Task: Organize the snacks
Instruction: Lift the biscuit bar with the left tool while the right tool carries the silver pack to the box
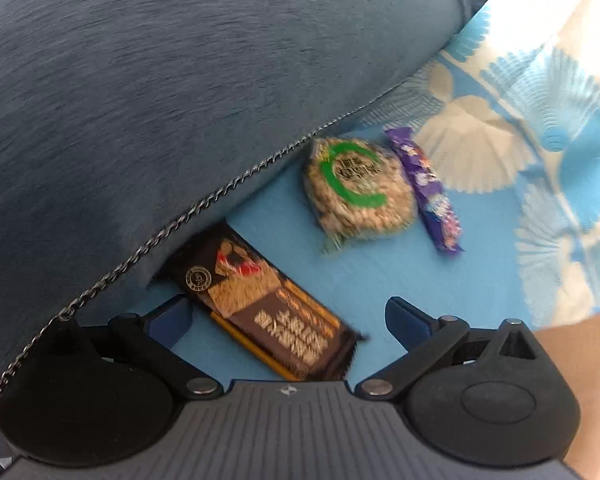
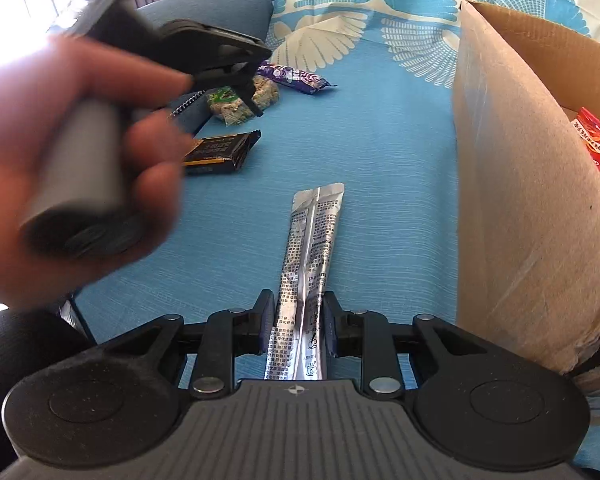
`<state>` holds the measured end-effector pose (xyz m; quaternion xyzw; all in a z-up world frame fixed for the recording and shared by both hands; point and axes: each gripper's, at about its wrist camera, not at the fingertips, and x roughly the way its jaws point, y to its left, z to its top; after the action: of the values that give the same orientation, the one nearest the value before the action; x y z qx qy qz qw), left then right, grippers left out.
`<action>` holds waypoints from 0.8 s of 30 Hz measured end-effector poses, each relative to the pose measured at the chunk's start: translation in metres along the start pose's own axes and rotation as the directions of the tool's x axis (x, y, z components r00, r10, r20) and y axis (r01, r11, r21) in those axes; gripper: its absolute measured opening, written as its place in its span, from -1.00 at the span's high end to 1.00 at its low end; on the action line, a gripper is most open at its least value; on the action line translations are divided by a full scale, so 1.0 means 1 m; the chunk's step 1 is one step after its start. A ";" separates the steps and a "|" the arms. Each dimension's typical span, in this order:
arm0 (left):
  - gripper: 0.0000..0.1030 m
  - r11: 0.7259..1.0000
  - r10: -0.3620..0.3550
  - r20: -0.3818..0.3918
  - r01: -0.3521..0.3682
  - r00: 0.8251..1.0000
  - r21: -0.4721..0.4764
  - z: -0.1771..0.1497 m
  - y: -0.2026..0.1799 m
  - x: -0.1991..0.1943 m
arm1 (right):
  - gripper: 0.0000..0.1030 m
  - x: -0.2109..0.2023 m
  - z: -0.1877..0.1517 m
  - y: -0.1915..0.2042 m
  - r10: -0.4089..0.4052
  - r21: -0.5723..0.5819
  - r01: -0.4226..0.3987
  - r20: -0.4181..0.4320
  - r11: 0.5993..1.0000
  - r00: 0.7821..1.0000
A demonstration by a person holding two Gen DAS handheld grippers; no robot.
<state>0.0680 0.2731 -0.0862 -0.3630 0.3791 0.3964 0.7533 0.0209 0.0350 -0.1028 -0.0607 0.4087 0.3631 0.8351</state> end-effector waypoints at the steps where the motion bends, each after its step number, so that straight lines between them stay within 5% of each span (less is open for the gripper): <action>1: -0.96 0.999 0.028 0.007 -0.028 1.000 0.027 0.002 -0.005 0.003 | 0.45 0.000 0.000 0.000 0.000 0.000 0.000 0.001 1.000 1.000; 5: -0.56 0.979 0.129 0.060 -0.136 0.990 0.151 -0.002 -0.015 0.004 | 0.45 0.001 0.000 0.000 -0.004 -0.005 0.004 0.004 1.000 1.000; 11: 0.13 0.941 0.052 0.063 -0.070 0.997 0.331 -0.012 -0.004 -0.012 | 0.46 0.001 -0.004 0.005 -0.022 -0.030 0.023 0.017 0.999 1.000; 14: 0.16 0.886 -0.008 0.021 -0.003 1.000 0.463 -0.023 -0.001 -0.024 | 0.49 0.001 -0.005 0.008 -0.032 -0.040 0.033 0.023 0.999 0.999; 20: 0.17 0.711 -0.112 -0.097 0.148 0.989 0.687 -0.054 0.010 -0.047 | 0.53 0.000 -0.005 0.013 -0.046 -0.049 0.048 0.037 0.998 0.998; 24: 0.16 0.704 -0.174 -0.180 0.250 0.968 0.665 -0.057 0.026 -0.059 | 0.53 -0.003 -0.005 0.015 -0.055 -0.050 0.057 0.049 0.997 0.997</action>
<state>0.0056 0.2170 -0.0675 -0.1222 0.4921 0.1209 0.8534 0.0066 0.0421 -0.1008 -0.0848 0.3775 0.3511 0.8526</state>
